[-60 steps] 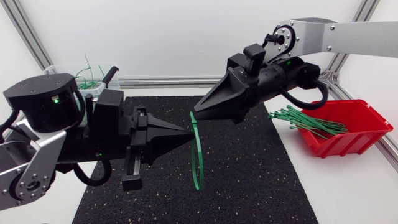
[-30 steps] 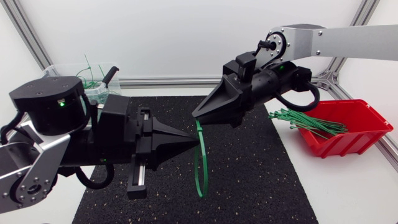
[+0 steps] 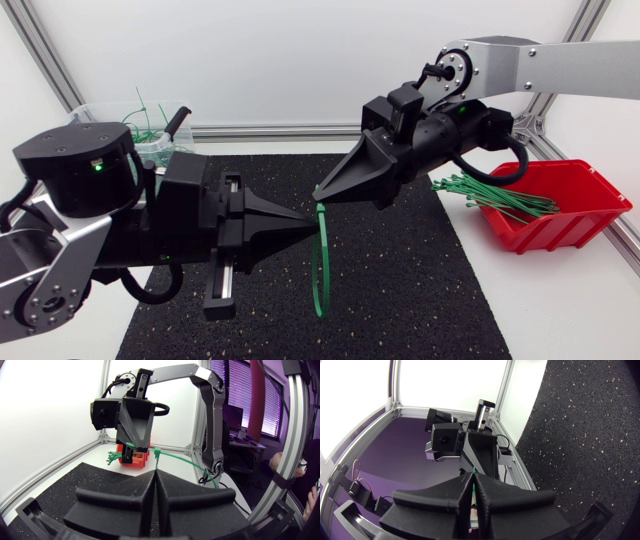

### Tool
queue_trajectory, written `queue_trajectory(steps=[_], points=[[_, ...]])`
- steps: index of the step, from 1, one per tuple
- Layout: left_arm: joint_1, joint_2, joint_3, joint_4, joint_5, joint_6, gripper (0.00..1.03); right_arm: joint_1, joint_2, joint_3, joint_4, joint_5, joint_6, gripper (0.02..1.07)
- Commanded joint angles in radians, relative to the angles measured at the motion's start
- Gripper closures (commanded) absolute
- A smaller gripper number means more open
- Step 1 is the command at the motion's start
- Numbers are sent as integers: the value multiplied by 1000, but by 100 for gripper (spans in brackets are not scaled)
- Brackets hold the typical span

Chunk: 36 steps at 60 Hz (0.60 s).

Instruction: Take a green cable tie from the red box, thread the tail through the head to close it, then place it in the transparent bin on the left.

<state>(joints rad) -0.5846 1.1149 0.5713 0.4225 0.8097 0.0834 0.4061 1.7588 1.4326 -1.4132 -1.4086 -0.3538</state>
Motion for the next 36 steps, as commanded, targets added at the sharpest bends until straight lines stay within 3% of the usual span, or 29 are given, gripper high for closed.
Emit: queue_trajectory(steps=[1,36], points=[[-4,-15,12,2,-1,19,100,7,-2,-34,-7,5,-30,101],[-69,-58,-4,-21,-15,19,100,-23,110,106,7,2,-22,101]])
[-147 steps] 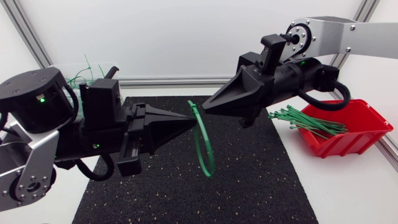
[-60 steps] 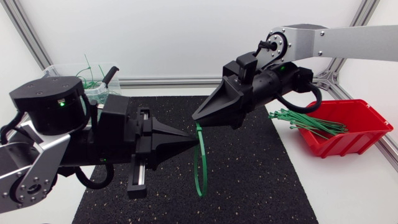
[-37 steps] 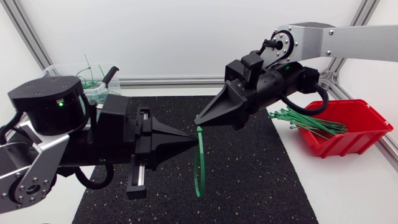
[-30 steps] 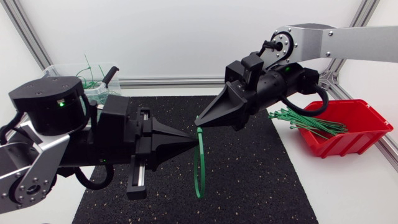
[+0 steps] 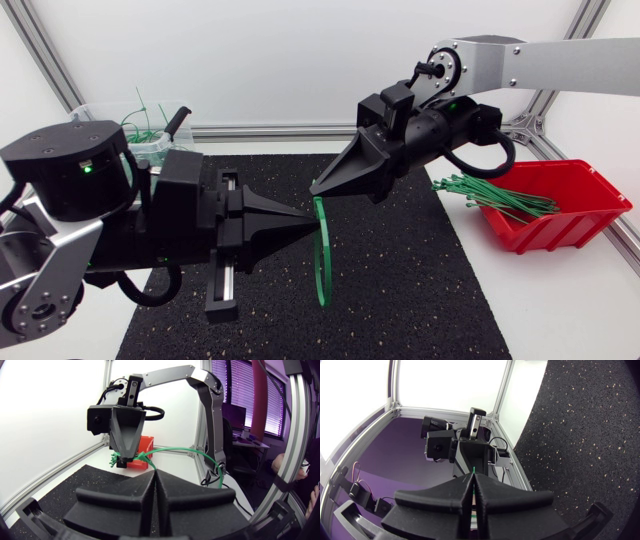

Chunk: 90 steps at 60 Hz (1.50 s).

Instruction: Take a green cable tie from the red box, thread the tail through the head to close it, then place it in the transparent bin on the left.

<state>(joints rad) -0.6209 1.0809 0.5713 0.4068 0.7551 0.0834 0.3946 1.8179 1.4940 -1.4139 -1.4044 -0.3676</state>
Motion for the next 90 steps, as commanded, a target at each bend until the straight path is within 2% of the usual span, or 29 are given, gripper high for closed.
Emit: queue_trajectory(steps=[1,29,41,45,47,51,52,67,81,84,90], points=[[-33,-24,-4,-6,39,19,100,-11,54,48,7,-2,-8,101],[-49,-59,-7,-17,36,15,100,-11,121,84,10,-1,-7,101],[-10,-36,4,-22,35,15,100,13,54,31,12,-1,-21,100],[15,-19,18,-28,33,3,100,10,23,12,20,1,-28,80],[27,-6,29,-29,33,-7,100,7,9,2,27,18,-28,60],[47,8,45,-46,35,-13,100,1,-14,-18,36,87,-31,6],[50,11,50,-51,33,-13,100,-3,-19,-21,38,99,-36,5],[136,33,127,-203,-17,-10,100,-115,-40,-60,33,202,-94,6],[227,10,242,-407,-126,59,100,-148,-52,-49,30,447,-152,6],[259,10,283,-470,-169,85,100,-148,-60,-44,30,509,-168,6],[342,14,357,-553,-221,122,100,-148,-75,-52,39,562,-172,6]])
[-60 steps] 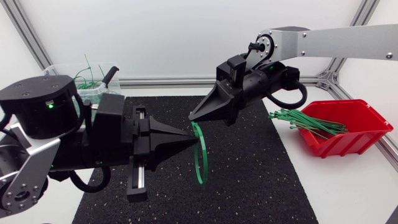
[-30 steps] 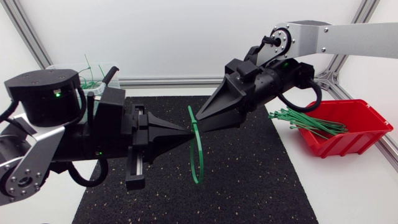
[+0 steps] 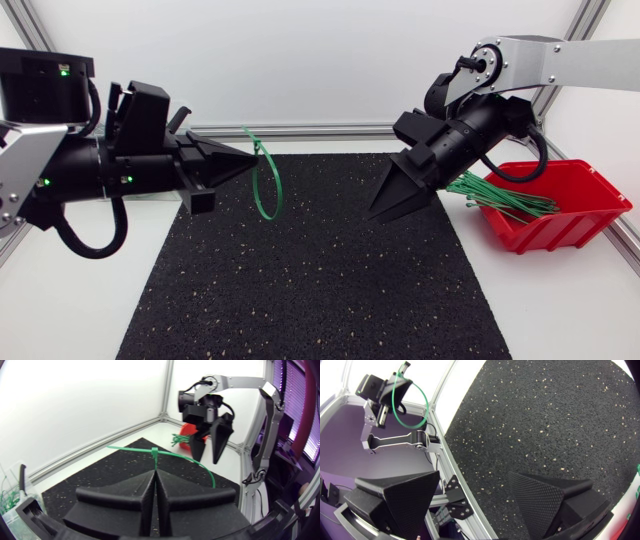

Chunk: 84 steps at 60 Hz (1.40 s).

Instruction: Take a green cable tie from the red box, thread the tail through the head to close it, then place it in the transparent bin on the left.

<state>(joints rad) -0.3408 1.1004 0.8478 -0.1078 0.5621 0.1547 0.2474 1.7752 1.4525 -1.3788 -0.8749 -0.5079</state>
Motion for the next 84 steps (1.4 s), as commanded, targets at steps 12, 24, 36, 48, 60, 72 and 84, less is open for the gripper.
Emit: queue_trajectory(steps=[12,24,36,48,60,72,84], points=[[326,87,275,-150,-100,141,100,-40,-79,-30,43,79,-14,6],[554,250,481,-167,-116,167,100,-53,-158,-58,135,160,45,6],[622,411,645,-151,-212,178,100,0,-266,-139,250,301,132,6],[626,615,794,-139,-349,186,98,26,-332,-165,261,338,161,6],[625,806,915,-187,-458,203,84,38,-378,-199,261,373,166,6],[612,842,936,-279,-518,238,2,39,-428,-228,276,409,166,6],[594,739,887,-277,-527,229,3,43,-490,-253,350,514,180,6]])
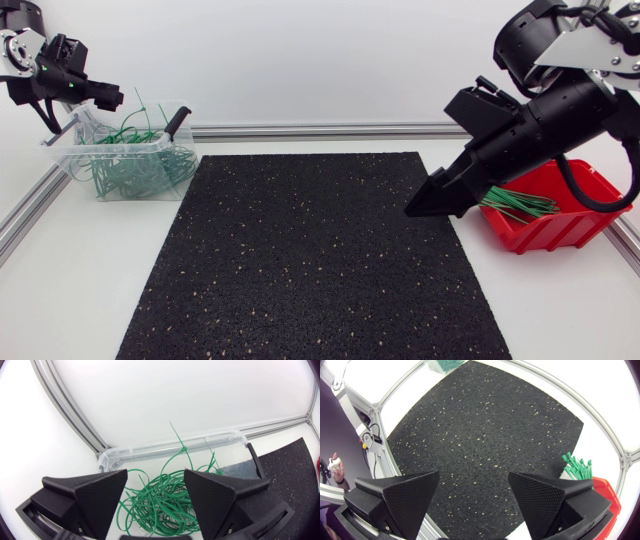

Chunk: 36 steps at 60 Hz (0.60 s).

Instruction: Take a green cable tie from the red box, thread the tail through the head to close it, then place it in the transparent bin on the left.

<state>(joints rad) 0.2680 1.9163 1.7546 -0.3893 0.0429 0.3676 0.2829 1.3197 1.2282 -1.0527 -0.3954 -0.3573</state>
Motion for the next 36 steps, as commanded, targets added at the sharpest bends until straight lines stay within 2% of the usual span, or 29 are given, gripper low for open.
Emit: queue_trajectory(steps=[1,9,16,25,36], points=[[-16,-88,-26,4,-8,13,3,7,-37,-30,28,43,31,6],[-30,-188,-93,30,-8,-12,3,-31,-73,-64,68,96,27,6],[-53,-289,-182,95,-8,-41,3,-108,-93,-81,76,95,8,6],[-90,-413,-291,118,-14,-82,3,-214,-128,-127,114,93,-12,6],[-96,-553,-440,173,-14,-84,4,-297,-200,-205,154,95,-28,6]])
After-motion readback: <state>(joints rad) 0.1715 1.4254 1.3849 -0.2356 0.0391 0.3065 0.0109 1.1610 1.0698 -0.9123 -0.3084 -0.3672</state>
